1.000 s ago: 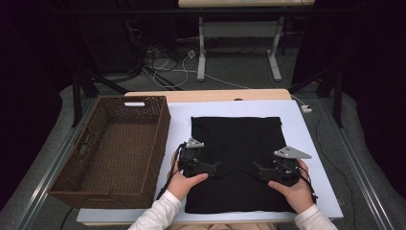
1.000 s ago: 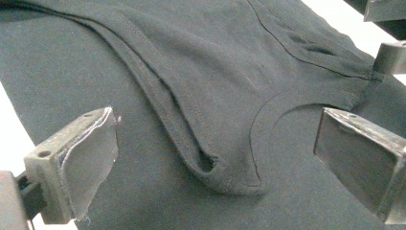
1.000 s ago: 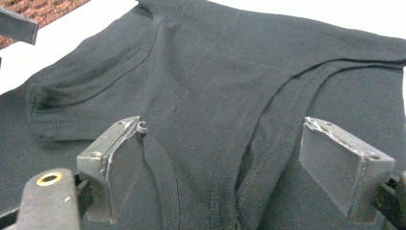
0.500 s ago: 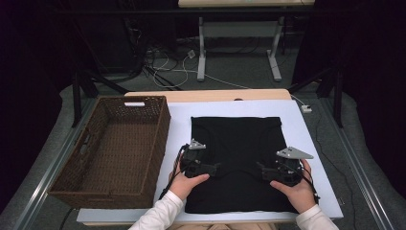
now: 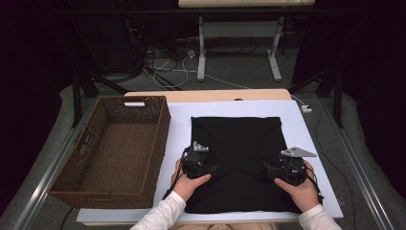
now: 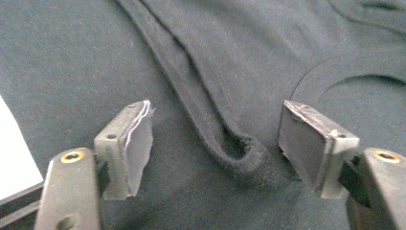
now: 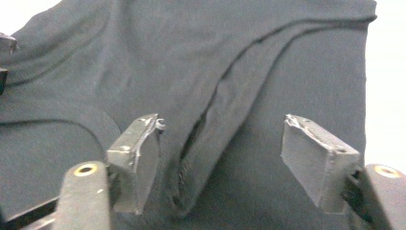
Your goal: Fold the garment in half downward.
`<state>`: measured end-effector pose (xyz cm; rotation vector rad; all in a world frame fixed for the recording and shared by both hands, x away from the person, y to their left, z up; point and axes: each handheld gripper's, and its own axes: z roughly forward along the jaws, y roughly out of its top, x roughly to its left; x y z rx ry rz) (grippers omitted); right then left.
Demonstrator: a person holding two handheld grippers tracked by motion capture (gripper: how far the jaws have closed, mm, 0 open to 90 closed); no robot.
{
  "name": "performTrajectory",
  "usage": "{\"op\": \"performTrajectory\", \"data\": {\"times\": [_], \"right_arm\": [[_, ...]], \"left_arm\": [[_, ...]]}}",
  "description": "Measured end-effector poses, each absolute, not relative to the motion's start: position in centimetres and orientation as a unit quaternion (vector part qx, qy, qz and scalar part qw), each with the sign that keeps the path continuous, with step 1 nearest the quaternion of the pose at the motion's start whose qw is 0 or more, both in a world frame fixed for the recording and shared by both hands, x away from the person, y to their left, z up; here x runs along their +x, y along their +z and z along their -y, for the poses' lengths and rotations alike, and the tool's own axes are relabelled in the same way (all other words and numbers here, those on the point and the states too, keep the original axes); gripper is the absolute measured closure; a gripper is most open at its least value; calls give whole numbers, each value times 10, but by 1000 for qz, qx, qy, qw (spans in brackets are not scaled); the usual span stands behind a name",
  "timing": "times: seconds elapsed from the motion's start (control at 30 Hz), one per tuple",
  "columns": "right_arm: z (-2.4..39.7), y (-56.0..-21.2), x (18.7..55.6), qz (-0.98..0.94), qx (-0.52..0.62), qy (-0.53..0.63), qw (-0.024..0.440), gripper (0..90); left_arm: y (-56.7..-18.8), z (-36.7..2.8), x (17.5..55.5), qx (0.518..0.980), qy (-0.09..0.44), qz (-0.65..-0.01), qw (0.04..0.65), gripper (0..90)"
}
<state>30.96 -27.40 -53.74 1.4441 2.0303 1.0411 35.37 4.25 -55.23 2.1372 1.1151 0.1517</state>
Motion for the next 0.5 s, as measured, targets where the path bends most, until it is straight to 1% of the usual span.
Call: {"op": "performTrajectory", "data": {"times": [0.2, 0.3, 0.37, 0.4, 0.47, 0.5], "right_arm": [[273, -541, 307, -739, 524, 371, 205, 335], [272, -542, 304, -740, 526, 370, 199, 345], [273, -543, 303, -738, 533, 368, 189, 360], [273, -544, 303, -736, 538, 367, 182, 389], [274, -545, 302, -737, 544, 368, 160, 479], [275, -545, 302, -735, 548, 369, 150, 501]], "left_arm": [[-552, -42, 353, 827, 66, -433, 352, 360], [-552, -40, 350, 828, 68, -431, 352, 410], [-553, -40, 350, 828, 71, -431, 352, 424], [-553, -39, 349, 830, 80, -427, 350, 438], [-553, -39, 348, 834, 84, -422, 346, 463], [-553, -38, 347, 833, 86, -425, 344, 470]]}}
